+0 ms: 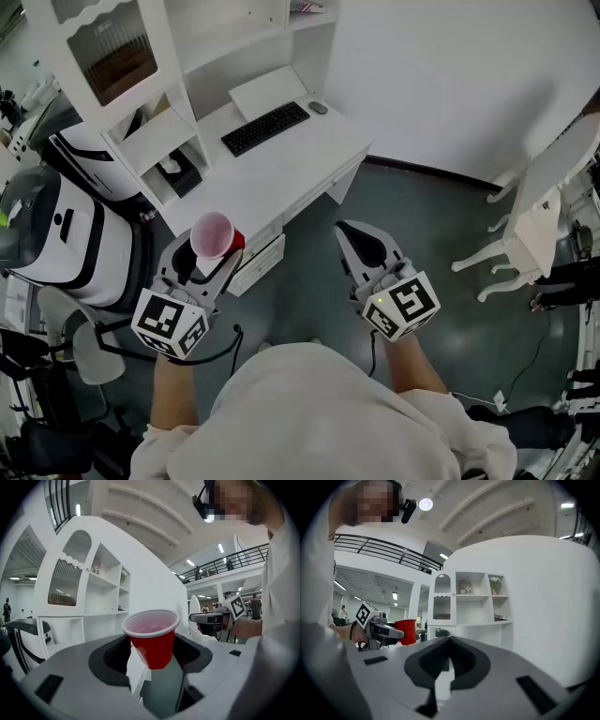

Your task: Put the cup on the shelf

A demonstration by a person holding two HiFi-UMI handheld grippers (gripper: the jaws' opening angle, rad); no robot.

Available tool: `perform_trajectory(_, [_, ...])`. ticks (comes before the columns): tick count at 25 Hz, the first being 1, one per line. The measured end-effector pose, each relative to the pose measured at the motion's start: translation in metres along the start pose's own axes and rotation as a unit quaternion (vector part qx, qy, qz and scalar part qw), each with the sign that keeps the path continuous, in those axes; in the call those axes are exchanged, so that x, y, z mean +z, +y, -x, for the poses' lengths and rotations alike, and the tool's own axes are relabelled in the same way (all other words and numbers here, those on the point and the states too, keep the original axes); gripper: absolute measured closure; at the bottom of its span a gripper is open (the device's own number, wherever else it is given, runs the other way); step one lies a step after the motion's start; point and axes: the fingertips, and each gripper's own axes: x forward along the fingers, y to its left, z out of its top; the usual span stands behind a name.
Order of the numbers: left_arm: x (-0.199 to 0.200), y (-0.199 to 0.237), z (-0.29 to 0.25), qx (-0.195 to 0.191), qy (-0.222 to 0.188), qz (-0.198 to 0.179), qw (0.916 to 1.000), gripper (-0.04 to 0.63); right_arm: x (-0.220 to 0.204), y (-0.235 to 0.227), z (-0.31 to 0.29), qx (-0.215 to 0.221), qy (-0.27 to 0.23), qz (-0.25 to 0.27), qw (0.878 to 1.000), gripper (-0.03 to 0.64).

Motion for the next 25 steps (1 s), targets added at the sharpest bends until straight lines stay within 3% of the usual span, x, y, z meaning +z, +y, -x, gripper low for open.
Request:
perform_trajectory(12, [0.002,-0.005,-0.006,0.007,0.004,0.001,1.0,0.314,-0.001,-0.006,0.004,0.007,-0.004,-0.002,1.0,0.612])
perform_trajectory(25, [0.007,-0.035,-0.025,0.04,-0.002,0.001,0.9992,0.314,-0.006,-0.037,0.036,0.034,0.002,-0.002,0.999,0.612])
